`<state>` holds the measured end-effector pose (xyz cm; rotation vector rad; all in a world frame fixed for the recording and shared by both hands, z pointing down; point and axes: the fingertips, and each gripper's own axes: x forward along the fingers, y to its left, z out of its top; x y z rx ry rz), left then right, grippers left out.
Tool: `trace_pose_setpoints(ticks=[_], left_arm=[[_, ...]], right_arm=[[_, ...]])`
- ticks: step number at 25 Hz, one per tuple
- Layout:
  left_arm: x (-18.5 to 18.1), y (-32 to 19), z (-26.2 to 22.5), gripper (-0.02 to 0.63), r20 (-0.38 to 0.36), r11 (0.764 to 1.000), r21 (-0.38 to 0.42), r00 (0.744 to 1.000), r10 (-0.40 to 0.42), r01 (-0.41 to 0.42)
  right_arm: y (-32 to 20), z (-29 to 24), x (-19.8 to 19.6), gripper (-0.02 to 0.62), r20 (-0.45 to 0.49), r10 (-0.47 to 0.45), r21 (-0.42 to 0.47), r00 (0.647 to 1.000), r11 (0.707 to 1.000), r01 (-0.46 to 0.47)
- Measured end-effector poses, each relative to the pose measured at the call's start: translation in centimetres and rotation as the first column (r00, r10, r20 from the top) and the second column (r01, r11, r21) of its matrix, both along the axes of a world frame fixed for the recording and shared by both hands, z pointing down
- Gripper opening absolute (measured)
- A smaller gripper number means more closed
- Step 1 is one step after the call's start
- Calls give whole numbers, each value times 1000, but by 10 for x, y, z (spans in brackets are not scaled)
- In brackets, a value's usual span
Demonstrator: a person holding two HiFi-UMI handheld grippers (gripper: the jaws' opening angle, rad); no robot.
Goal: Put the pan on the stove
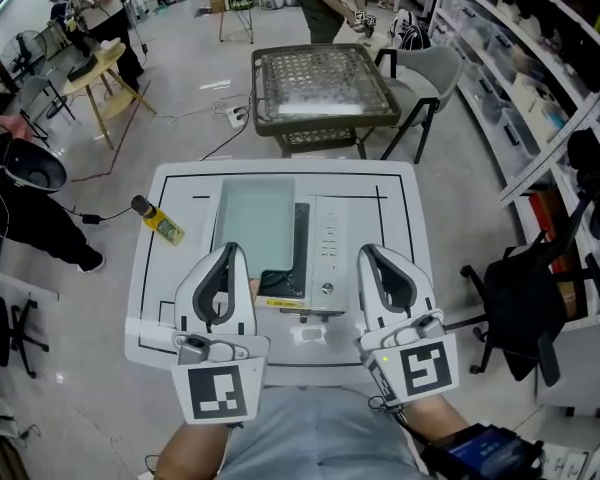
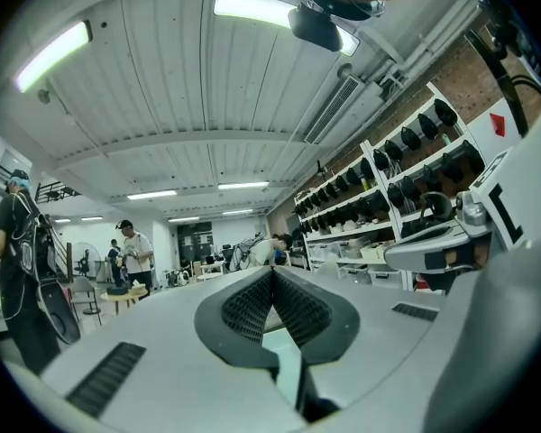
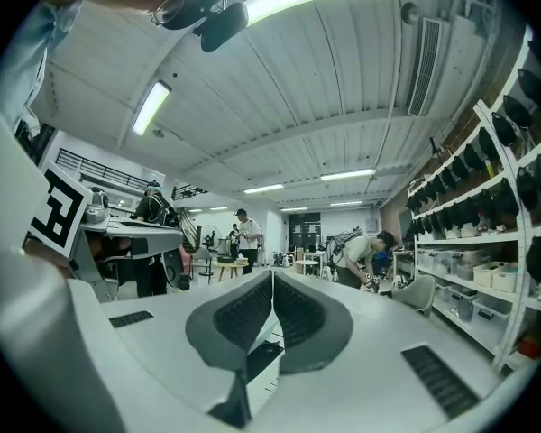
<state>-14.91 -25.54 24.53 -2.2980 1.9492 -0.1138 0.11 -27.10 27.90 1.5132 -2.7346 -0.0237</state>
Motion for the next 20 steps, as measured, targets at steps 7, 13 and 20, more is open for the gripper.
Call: trace_pose_setpoints(ticks=[7,13,20], left_arm=[[-2,-1,-3,17,5,1000,-5,1000,-8,8],[-2,-3,-3,17,7,1000,-2,1000,-6,6],[-2,-4,-3,17,8,1000,-2,1000,-5,5]], right_arm=[[-1,-2,-3,49,2,-6,-3,1000,1000,6],[-3,-1,-4,49,1,-4,-2,1000,1000,4],[-5,-1,-3,49,1,-2,-5,1000,1000,2]])
